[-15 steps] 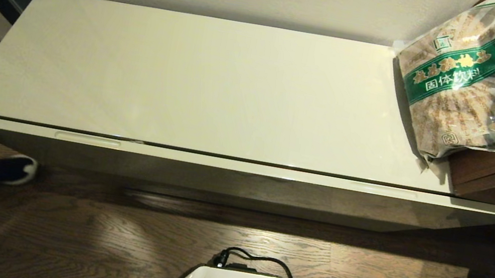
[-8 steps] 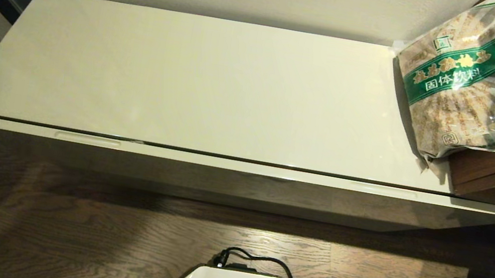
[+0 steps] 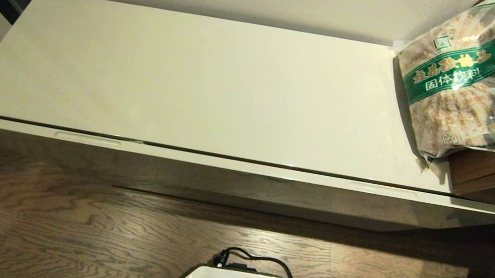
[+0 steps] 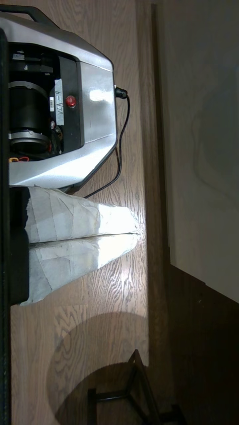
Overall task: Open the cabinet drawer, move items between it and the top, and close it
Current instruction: Open the drawer
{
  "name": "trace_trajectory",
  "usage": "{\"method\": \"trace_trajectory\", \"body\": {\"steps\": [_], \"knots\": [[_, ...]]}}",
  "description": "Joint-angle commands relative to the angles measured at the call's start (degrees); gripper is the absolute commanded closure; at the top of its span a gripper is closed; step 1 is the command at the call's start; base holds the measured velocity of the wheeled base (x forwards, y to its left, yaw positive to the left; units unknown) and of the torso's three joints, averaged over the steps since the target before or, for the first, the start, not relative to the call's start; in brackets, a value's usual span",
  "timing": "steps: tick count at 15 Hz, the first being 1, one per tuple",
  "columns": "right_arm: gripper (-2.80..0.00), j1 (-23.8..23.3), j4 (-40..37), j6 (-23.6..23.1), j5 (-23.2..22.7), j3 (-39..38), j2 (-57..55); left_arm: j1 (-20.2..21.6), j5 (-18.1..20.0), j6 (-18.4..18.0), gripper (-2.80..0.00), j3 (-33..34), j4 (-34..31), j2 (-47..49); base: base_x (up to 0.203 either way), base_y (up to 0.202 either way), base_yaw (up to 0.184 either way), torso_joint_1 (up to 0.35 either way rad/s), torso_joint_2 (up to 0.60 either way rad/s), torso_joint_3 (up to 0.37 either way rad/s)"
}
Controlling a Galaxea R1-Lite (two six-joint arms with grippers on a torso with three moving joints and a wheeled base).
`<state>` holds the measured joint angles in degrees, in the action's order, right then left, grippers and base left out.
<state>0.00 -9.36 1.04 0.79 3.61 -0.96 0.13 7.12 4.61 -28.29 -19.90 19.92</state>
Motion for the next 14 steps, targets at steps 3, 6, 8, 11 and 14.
{"method": "trace_trajectory", "body": {"steps": [3,6,8,11,14], "knots": [[0.00,0.0,0.0,0.0,0.0,0.1,-0.1,0.0,9.3,8.1,0.00,-9.6,0.8,24.0,0.000,0.000,0.000,0.000,0.00,0.000],[0.00,0.0,0.0,0.0,0.0,0.1,-0.1,0.1,13.4,14.5,0.00,-9.7,12.6,33.5,0.000,0.000,0.000,0.000,0.00,0.000],[0.00,0.0,0.0,0.0,0.0,0.0,-0.1,0.2,11.5,15.2,0.00,-8.5,18.9,38.4,0.000,0.000,0.000,0.000,0.00,0.000],[0.00,0.0,0.0,0.0,0.0,0.1,-0.1,0.1,6.6,15.1,0.00,-10.0,23.8,44.2,0.000,0.000,0.000,0.000,0.00,0.000],[0.00,0.0,0.0,0.0,0.0,0.0,-0.1,0.0,3.3,11.4,0.00,-14.3,27.1,46.8,0.000,0.000,0.000,0.000,0.00,0.000]]}}
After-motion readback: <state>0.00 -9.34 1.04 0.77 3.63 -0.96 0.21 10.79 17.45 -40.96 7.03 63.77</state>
